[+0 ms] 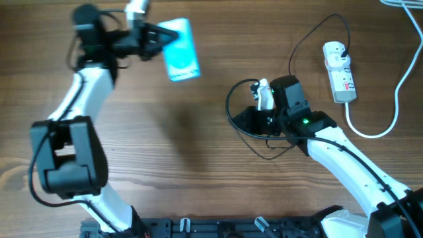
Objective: Plug charger to phone and switch on socket
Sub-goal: 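Pull the right gripper back with the plug, left gripper holding phone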
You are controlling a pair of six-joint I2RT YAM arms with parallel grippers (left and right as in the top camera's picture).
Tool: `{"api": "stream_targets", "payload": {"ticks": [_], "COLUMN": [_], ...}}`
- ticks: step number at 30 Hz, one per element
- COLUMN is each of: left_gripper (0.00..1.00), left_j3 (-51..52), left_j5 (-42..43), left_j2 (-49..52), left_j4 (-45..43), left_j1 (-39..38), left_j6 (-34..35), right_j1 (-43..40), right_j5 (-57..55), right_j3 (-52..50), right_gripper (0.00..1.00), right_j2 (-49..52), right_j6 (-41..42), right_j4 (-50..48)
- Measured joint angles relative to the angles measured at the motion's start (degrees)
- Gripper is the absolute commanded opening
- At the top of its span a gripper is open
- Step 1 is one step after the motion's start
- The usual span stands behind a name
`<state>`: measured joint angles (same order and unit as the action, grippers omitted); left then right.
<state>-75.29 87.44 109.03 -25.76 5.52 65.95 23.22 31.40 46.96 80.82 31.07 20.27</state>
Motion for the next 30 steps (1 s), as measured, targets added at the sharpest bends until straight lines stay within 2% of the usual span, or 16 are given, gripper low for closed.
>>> {"api": "stream_targets", "payload": {"ticks": [3,6,9,12,19,30], "left_gripper": [0.04,0.04,0.04,0.04,0.04,0.04], "left_j3": [0.0,0.0,0.0,0.0,0.0,0.0], "left_j5": [-0.1,0.2,0.4,0.8,1.0,1.0], "left_j2": [0.0,0.0,0.0,0.0,0.0,0.0], "left_j4": [0.0,0.0,0.0,0.0,0.0,0.0], "left_j1": [5.1,7.5,7.5,7.3,7.2,7.2], "left_j6": [2.1,2.8,3.2,3.4,3.4,3.4], "right_j1": [1.2,3.2,4.3,4.4,4.5,4.5], "right_j5": [-16.5,-25.3,-29.8,-31.6,-31.8,-30.8], "right_j3": [0.0,0.0,0.0,0.0,0.9,1.9], "right_gripper": [0.04,0.04,0.04,0.05,0.15,0.13], "right_j2": [0.0,1.5,7.3,14.2,16.3,16.3], "right_j6": [-2.5,-3.8,-4.2,-4.4,-3.7,-1.5], "right_j4": [3.3,3.2,2.3,1.4,1.8,6.9]}}
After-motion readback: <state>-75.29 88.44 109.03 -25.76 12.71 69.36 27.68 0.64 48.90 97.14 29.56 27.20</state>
